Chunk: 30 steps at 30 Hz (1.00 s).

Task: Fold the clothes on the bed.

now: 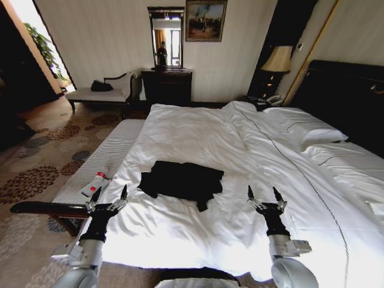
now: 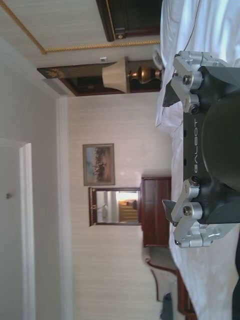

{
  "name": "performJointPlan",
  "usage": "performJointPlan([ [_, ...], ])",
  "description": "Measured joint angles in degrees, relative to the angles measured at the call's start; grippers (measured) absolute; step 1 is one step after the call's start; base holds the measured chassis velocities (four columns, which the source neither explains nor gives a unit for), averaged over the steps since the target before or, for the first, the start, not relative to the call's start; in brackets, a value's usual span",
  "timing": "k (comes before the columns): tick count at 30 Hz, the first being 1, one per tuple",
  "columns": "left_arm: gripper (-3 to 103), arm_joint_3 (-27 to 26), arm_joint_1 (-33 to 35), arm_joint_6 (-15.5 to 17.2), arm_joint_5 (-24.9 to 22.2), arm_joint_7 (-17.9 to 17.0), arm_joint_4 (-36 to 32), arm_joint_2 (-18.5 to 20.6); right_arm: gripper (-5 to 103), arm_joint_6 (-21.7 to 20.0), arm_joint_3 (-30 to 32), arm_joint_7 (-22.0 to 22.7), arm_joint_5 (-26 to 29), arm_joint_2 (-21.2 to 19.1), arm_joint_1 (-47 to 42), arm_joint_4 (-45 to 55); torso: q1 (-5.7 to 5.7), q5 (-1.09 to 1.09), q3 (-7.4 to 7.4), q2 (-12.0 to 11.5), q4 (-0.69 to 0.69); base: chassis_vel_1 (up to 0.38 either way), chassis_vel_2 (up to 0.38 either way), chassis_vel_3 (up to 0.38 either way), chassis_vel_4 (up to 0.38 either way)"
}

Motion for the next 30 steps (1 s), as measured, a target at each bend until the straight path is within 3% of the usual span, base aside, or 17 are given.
performJointPlan([
  [5,100,-1.3,-1.1,2.8,0.3,-1.7,3.1,0.2,100,2.1,-1.6,-1.8,1.8,-0.7,2.2,-1.8,-0.01,0.0,0.0,0.0,-0.01,0.0,0.0,0.0,0.0],
  [8,100,-2.9,-1.8,3.9,0.3,-2.6,5.7,0.8,100,1.5,-3.4,0.3,3.7,-1.9,5.2,-3.2,0.0,-0.02,0.0,0.0,0.0,0.0,0.0,0.0,0.0],
  [12,100,-4.1,-2.1,4.1,0.3,-2.8,7.6,1.3,100,0.0,-4.2,0.6,2.7,-3.7,8.8,-5.6,0.0,0.0,0.0,0.0,0.01,0.0,0.0,0.0,0.0],
  [17,100,-5.3,-1.8,4.2,0.2,-2.8,9.3,1.6,100,-2.9,-8.1,2.1,5.9,-6.5,13.8,-8.1,0.0,-0.01,0.0,0.0,0.01,0.0,0.0,0.0,0.0],
  [22,100,-5.8,-1.4,4.1,-0.4,-2.7,8.7,1.4,100,-2.5,-10.7,3.9,7.4,-6.2,15.7,-9.9,0.0,0.0,0.0,0.0,0.01,0.0,0.0,0.0,0.0],
  [30,100,-6.6,-0.8,3.6,-1.4,-2.6,6.7,1.1,100,-2.3,-11.2,2.6,5.8,-5.6,15.3,-11.5,-0.01,0.01,0.0,0.0,0.0,0.0,0.0,0.0,0.0],
])
